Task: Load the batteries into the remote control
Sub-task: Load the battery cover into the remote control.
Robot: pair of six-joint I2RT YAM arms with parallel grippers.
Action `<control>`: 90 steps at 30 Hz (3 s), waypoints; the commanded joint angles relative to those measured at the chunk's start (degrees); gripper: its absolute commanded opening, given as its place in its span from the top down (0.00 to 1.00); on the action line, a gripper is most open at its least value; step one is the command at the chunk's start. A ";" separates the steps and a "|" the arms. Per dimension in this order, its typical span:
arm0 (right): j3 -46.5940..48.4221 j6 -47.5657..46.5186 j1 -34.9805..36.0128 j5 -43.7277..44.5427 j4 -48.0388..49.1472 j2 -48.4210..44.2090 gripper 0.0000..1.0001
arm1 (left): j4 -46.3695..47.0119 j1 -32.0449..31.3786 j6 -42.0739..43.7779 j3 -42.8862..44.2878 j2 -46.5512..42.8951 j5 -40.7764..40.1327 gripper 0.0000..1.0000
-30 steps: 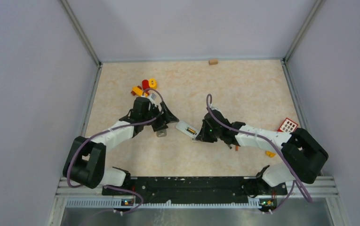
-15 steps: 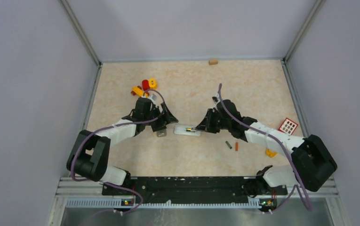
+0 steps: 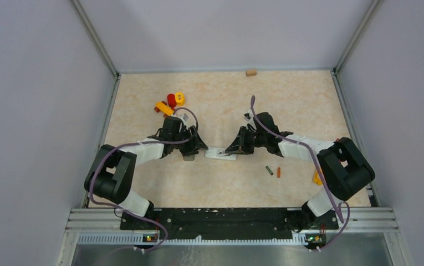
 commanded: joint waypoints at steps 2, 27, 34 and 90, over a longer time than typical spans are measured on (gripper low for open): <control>3.91 -0.79 -0.63 -2.32 2.02 1.13 1.00 | 1.00 -0.66 2.68 3.28 2.53 2.95 0.44; 2.02 1.95 -1.33 1.25 3.69 5.36 1.00 | -0.25 -1.79 4.59 5.02 7.26 1.68 0.61; 1.01 2.82 -1.31 0.58 4.61 6.10 1.00 | -0.14 -1.79 4.34 4.56 7.24 1.80 0.61; 0.39 12.84 0.60 3.00 3.25 7.68 0.94 | 5.64 -1.28 0.01 0.31 6.01 5.91 0.64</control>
